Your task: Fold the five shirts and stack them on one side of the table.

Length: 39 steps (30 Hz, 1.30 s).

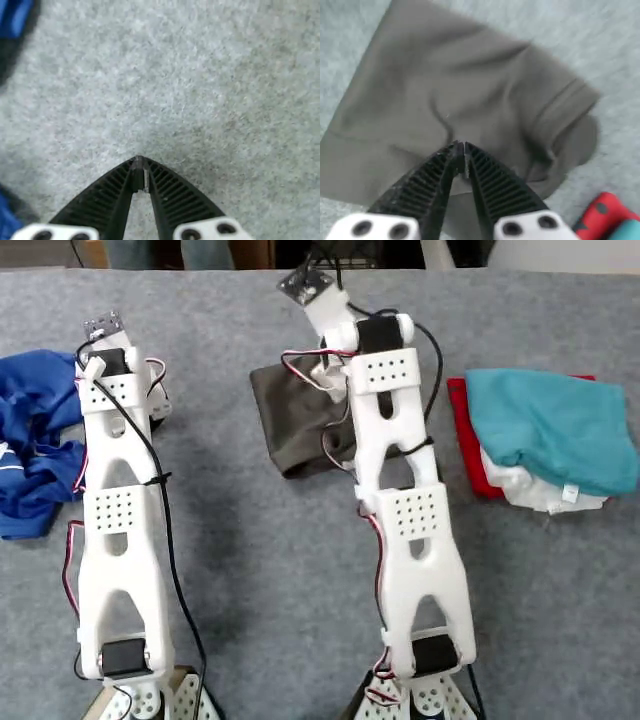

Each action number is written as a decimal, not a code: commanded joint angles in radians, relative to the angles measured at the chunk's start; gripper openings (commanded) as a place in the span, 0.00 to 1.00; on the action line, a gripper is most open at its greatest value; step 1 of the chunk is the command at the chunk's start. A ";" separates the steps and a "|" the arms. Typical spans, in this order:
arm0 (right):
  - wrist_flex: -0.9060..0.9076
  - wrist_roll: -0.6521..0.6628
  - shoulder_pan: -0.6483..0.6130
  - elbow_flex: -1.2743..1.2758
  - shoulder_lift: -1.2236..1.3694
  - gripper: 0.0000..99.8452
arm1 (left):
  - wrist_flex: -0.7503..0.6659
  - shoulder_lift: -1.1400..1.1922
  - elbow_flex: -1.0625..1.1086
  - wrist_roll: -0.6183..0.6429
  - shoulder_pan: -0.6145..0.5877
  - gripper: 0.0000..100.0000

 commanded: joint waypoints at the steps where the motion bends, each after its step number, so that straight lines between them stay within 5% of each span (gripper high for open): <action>1: -0.029 -0.009 0.043 0.013 0.035 0.01 | -0.018 -0.011 -0.039 -0.008 -0.012 0.03; 16: 0.084 -0.051 0.253 0.051 0.058 0.01 | -0.018 -0.011 -0.039 -0.008 -0.012 0.03; 27: 0.075 -0.057 0.330 0.575 -0.262 0.01 | -0.021 -0.011 -0.039 -0.008 -0.013 0.03; 39: -0.247 -0.057 0.247 0.220 -0.268 0.01 | -0.018 -0.011 -0.039 -0.008 -0.013 0.03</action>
